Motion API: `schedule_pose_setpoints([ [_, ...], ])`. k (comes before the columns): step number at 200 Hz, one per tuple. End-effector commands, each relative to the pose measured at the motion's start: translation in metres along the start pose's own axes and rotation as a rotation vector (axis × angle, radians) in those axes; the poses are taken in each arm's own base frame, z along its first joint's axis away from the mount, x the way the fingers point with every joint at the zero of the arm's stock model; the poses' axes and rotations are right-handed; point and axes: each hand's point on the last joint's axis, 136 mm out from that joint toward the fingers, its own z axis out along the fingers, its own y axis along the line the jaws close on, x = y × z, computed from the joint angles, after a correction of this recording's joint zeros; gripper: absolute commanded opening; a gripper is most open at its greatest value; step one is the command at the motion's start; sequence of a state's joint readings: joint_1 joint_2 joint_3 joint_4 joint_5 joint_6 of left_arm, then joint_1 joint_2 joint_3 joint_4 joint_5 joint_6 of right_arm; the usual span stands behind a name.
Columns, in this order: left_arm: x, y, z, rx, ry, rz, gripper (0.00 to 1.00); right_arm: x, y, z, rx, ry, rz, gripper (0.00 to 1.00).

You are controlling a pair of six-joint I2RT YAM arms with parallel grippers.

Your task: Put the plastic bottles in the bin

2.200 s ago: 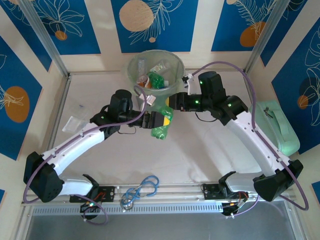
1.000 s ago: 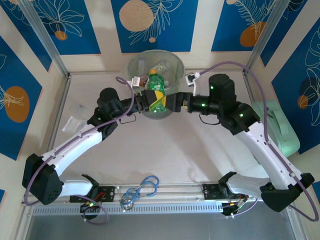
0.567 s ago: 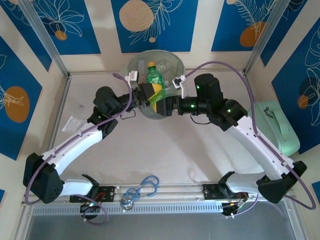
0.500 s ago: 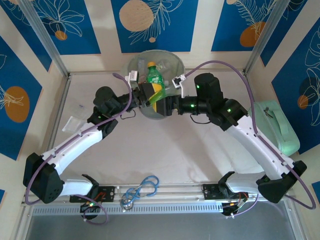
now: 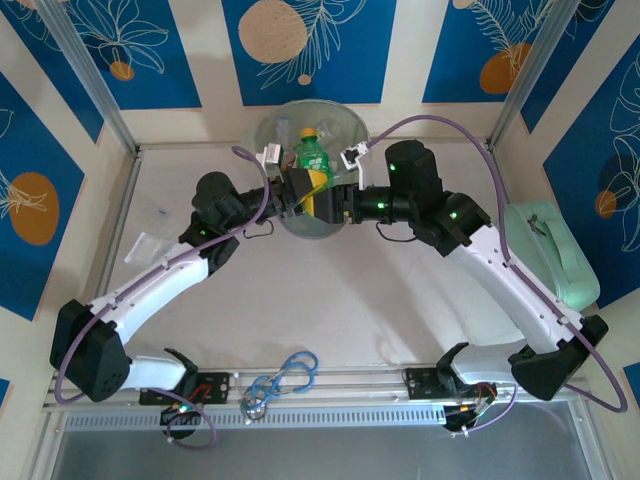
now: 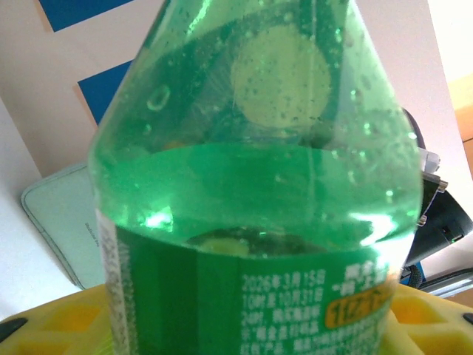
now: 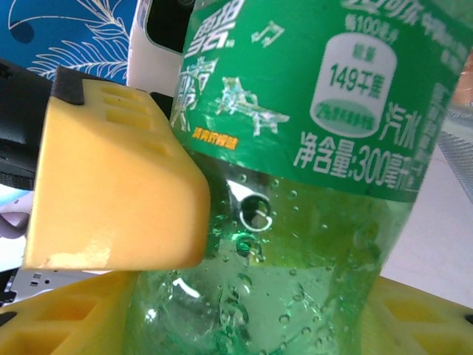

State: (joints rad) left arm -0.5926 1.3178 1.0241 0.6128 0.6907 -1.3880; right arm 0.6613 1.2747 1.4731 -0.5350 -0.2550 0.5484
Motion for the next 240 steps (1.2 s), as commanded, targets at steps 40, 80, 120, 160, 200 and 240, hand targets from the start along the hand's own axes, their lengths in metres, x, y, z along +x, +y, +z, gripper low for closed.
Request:
schedule_pose_setpoints([
  [40, -0.025, -0.043, -0.012, 0.041, -0.042, 0.162, 1.0, -0.007, -0.007, -0.005, 0.071, -0.024, -0.007, 0.55],
  [80, -0.072, -0.024, -0.087, -0.405, -0.25, 0.294, 1.0, -0.036, -0.046, -0.012, 0.221, -0.066, 0.085, 0.54],
  [120, -0.065, 0.021, -0.141, -0.758, -0.293, 0.308, 1.0, -0.07, -0.084, -0.01, 0.344, -0.072, 0.183, 0.53],
  [160, -0.046, 0.042, -0.15, -0.759, -0.283, 0.264, 0.99, -0.09, -0.115, -0.003, 0.418, -0.062, 0.244, 0.53],
  [200, -0.04, 0.052, -0.156, -0.804, -0.259, 0.273, 0.96, -0.1, -0.141, 0.01, 0.468, -0.022, 0.252, 0.61],
  [240, -0.036, 0.062, -0.16, -0.827, -0.25, 0.26, 0.95, -0.103, -0.158, 0.009, 0.52, -0.015, 0.276, 0.82],
])
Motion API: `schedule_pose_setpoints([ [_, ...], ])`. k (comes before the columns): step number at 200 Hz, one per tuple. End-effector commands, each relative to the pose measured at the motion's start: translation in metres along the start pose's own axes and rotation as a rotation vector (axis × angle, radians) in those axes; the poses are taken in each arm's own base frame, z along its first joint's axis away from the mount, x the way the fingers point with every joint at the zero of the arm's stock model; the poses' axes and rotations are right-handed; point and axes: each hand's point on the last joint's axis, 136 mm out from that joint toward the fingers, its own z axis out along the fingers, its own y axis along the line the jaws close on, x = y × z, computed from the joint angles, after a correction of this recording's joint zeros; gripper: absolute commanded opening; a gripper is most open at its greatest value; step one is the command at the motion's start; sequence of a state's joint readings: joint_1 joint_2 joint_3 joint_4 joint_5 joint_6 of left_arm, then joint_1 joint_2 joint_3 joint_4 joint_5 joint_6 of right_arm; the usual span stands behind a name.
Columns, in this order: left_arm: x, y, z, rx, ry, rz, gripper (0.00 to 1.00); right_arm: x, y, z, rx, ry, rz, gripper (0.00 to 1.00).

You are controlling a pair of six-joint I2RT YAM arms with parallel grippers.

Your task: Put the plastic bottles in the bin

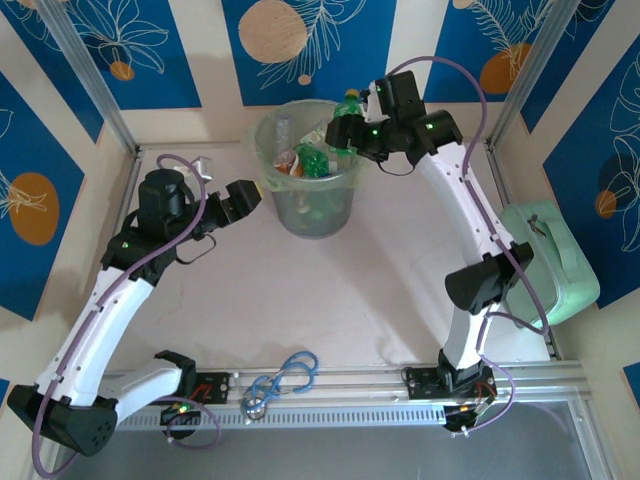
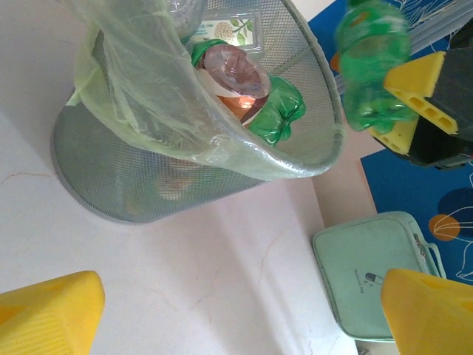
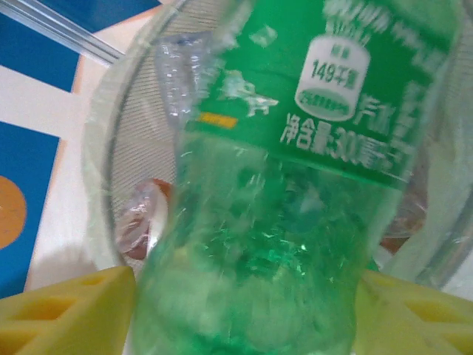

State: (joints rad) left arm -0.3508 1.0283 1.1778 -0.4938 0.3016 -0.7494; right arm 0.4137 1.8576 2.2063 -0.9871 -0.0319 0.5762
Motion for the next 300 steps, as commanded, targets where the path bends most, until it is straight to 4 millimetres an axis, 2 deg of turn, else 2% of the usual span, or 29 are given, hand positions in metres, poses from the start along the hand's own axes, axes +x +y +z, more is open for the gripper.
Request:
schedule_pose_setpoints([
  [1, 0.004, 0.008, -0.003, -0.026, -0.002, 0.02, 0.96, 0.001, -0.005, -0.009, 0.035, 0.006, 0.004, 0.82],
  [24, 0.006, 0.009, -0.002, -0.028, 0.002, 0.022, 0.94, -0.002, -0.001, -0.016, 0.029, -0.008, -0.008, 0.86],
  [60, 0.006, 0.013, -0.003, -0.047, -0.001, 0.021, 0.92, -0.006, 0.01, -0.031, 0.018, -0.04, -0.032, 0.86],
  [106, 0.005, 0.02, -0.008, -0.09, -0.016, 0.051, 0.9, 0.0, 0.019, -0.055, 0.062, -0.104, -0.108, 0.81],
  [124, -0.002, 0.026, -0.015, -0.134, -0.062, 0.093, 0.95, 0.007, 0.011, -0.072, 0.12, -0.165, -0.135, 0.81],
  [135, -0.008, 0.037, -0.021, -0.197, -0.108, 0.116, 1.0, 0.014, 0.002, -0.083, 0.148, -0.204, -0.143, 0.83],
  [152, -0.015, 0.05, -0.026, -0.263, -0.165, 0.149, 1.0, 0.029, -0.007, -0.094, 0.119, -0.24, -0.151, 0.87],
  [176, -0.021, 0.056, -0.021, -0.291, -0.188, 0.165, 1.0, 0.038, -0.012, -0.104, 0.067, -0.254, -0.12, 0.78],
  [190, -0.022, 0.058, -0.017, -0.296, -0.185, 0.15, 1.0, 0.034, -0.01, -0.099, 0.061, -0.213, -0.109, 0.69],
  [202, -0.02, 0.058, -0.012, -0.29, -0.169, 0.139, 0.99, 0.026, -0.007, -0.09, 0.082, -0.173, -0.111, 0.56],
  [218, -0.016, 0.061, -0.008, -0.291, -0.146, 0.123, 0.97, 0.014, -0.004, -0.069, 0.09, -0.133, -0.108, 0.42],
  [257, -0.005, 0.074, -0.008, -0.328, -0.115, 0.107, 0.96, -0.004, 0.013, -0.021, 0.042, -0.064, -0.106, 0.34],
  [276, 0.0, 0.08, -0.009, -0.348, -0.101, 0.105, 0.96, -0.004, 0.011, 0.004, 0.063, -0.03, -0.111, 0.32],
  [300, 0.003, 0.084, -0.01, -0.357, -0.093, 0.1, 0.95, 0.001, -0.001, 0.029, 0.1, 0.012, -0.103, 0.31],
])
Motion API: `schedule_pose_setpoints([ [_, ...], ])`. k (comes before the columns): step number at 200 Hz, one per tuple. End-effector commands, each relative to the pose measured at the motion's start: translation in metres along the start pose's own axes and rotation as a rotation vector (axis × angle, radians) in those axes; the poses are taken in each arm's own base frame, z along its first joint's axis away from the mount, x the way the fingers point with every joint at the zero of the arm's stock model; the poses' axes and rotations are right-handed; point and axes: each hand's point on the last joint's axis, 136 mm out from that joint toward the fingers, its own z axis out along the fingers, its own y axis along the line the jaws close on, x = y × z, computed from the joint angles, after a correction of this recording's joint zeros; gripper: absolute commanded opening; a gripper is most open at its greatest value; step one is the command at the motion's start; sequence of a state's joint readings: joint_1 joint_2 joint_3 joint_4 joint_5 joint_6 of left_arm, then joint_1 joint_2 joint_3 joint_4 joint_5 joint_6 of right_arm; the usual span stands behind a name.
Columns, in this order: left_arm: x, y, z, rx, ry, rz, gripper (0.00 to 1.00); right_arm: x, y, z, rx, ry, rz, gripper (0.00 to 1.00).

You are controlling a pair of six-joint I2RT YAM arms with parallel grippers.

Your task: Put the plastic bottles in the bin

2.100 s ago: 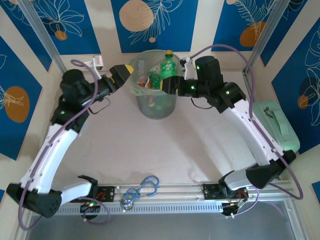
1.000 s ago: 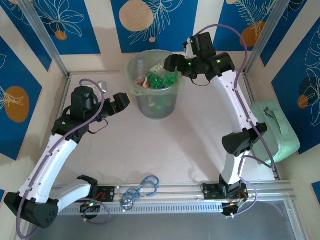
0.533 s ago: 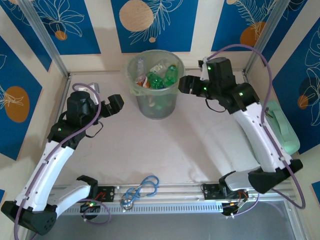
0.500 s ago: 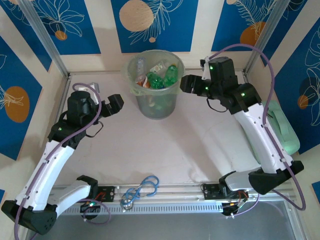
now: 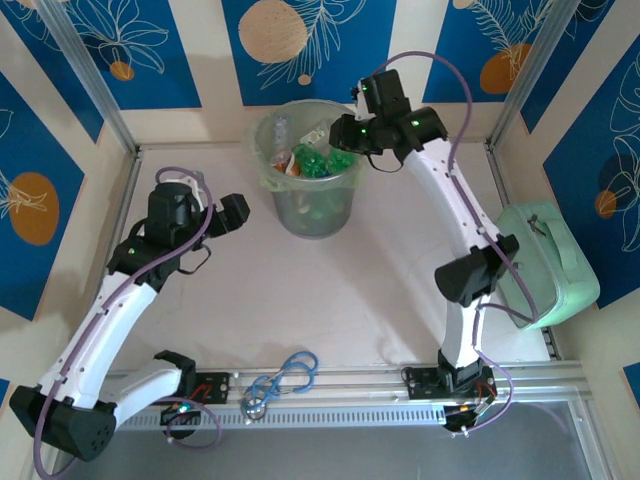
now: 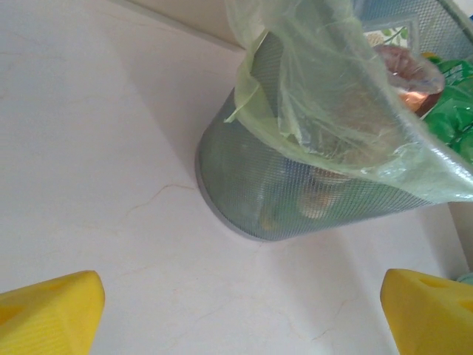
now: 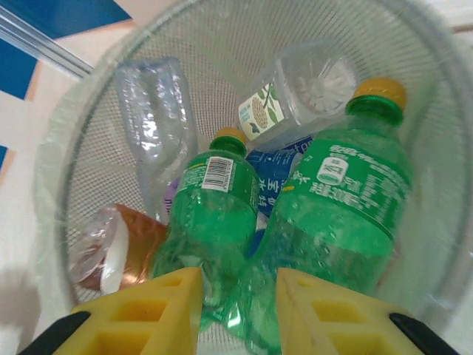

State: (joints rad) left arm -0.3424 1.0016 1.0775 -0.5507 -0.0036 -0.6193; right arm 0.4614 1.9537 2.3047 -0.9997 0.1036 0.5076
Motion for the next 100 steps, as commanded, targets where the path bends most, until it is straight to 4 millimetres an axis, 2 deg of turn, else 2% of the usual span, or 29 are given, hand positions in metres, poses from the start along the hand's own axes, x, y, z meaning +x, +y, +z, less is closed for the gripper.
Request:
schedule_pose_setpoints([
  [1, 0.003, 0.01, -0.005, -0.032, -0.001, -0.001, 0.95, 0.01, 0.002, 0.003, 0.004, 0.048, -0.007, 0.31],
  [23, 0.004, 0.011, -0.005, -0.031, -0.004, -0.005, 0.95, 0.02, -0.001, 0.012, 0.009, 0.077, -0.008, 0.31],
  [48, 0.007, 0.013, -0.002, -0.033, 0.002, -0.016, 0.95, 0.018, 0.003, 0.003, 0.011, 0.057, -0.029, 0.32],
  [70, 0.007, 0.014, 0.001, -0.035, 0.0, -0.026, 0.95, 0.004, 0.008, -0.022, 0.005, -0.012, -0.045, 0.36],
  [83, 0.004, 0.018, 0.001, -0.057, -0.016, -0.021, 0.98, -0.003, 0.01, -0.041, 0.008, -0.061, -0.049, 0.39],
  [100, -0.005, 0.031, -0.001, -0.133, -0.062, -0.003, 1.0, -0.007, 0.006, -0.066, 0.027, -0.122, -0.055, 0.47],
])
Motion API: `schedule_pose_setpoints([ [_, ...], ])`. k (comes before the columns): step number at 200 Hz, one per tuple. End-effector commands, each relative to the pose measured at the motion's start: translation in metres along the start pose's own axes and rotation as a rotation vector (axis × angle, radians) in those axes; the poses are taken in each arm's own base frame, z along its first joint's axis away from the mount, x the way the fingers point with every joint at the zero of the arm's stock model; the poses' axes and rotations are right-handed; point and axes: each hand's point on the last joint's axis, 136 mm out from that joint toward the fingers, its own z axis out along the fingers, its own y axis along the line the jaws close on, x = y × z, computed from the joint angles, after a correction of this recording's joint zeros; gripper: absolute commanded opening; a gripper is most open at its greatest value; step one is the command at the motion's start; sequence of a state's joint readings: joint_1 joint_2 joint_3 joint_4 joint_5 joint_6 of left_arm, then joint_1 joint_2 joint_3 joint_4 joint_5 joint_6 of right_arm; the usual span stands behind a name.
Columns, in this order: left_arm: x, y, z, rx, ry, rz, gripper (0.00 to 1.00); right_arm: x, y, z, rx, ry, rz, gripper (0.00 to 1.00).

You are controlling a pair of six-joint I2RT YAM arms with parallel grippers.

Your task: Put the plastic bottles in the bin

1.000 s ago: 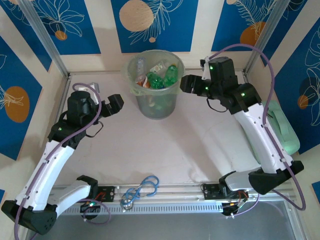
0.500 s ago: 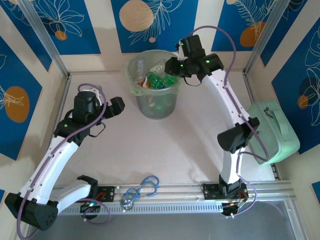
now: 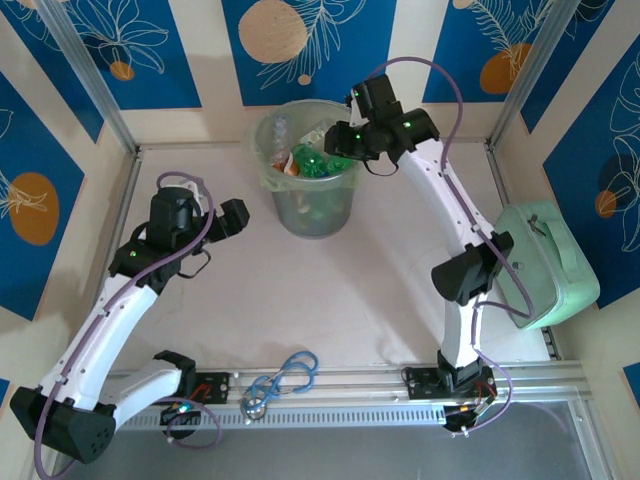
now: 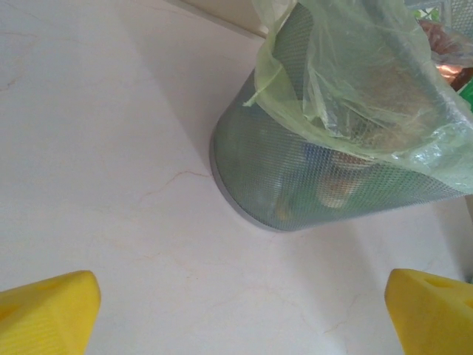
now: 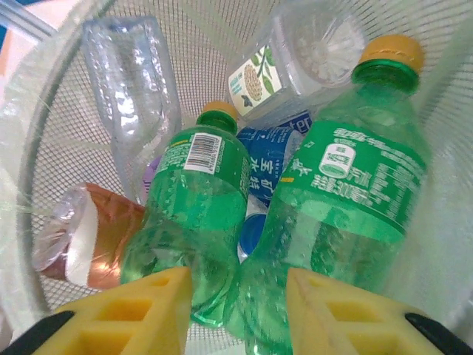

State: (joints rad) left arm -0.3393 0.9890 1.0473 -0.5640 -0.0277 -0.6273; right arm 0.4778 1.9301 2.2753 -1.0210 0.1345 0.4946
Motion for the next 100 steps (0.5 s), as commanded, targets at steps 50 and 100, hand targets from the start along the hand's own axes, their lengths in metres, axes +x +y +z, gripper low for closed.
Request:
schedule_pose_setpoints([
  [50, -0.035, 0.081, 0.007, -0.409, -0.296, 0.142, 1.0, 0.02, -0.06, -0.098, 0.167, -0.358, -0.003, 0.86],
  [100, -0.013, 0.142, 0.038, -0.649, -0.443, 0.265, 1.0, 0.125, -0.178, -0.044, 0.388, -0.44, 0.018, 0.99],
])
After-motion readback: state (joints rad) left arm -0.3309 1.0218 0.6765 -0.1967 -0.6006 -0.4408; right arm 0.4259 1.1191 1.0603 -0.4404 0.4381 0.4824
